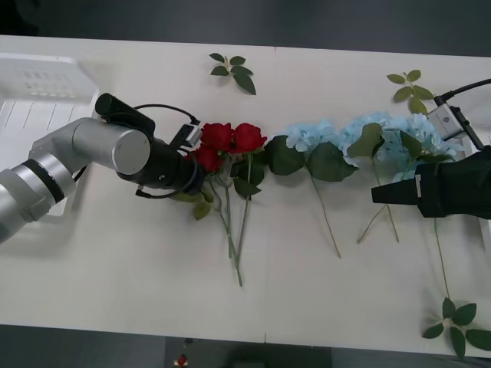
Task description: Put the red flowers into the right box and the blue flowers into the left box
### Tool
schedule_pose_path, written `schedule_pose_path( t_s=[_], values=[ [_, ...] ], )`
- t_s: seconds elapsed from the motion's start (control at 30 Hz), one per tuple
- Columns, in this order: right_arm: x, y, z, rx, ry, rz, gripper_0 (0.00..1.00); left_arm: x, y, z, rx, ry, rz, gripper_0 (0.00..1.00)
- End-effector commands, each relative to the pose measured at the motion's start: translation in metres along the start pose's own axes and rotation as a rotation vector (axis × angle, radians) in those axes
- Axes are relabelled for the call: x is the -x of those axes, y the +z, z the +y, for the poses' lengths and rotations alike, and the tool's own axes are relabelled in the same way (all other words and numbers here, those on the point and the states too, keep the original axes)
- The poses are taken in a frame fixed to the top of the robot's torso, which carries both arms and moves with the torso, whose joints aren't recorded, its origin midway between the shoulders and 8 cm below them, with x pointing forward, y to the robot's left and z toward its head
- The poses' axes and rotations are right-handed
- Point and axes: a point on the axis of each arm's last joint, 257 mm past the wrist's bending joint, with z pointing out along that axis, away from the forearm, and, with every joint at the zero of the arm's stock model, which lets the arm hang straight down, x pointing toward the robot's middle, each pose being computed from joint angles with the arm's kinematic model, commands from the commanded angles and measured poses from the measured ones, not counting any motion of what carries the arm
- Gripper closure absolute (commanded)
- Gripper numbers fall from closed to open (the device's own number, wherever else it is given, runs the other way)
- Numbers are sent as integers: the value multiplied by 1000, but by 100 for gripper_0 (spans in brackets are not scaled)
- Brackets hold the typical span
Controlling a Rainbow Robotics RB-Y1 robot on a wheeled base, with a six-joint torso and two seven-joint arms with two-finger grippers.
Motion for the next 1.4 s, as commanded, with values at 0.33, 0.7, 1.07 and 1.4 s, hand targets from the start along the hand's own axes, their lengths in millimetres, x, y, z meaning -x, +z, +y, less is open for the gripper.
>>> schedule_pose_path(
  t_s=[0.33,0.7,1.07,1.4],
  values=[
    [17,3,17,55,-11,-63,11,26,-72,-11,-149,45,69,100],
    [22,6,27,101,23,-91,11,62,-138,1,-211,102,-20,100],
    [36,5,61,244,131,-141,11,63,-135,19,-143,119,-35,100],
    [35,7,55,231,131,-142,10,66,-130,33,-83,138,-47,0]
  ],
)
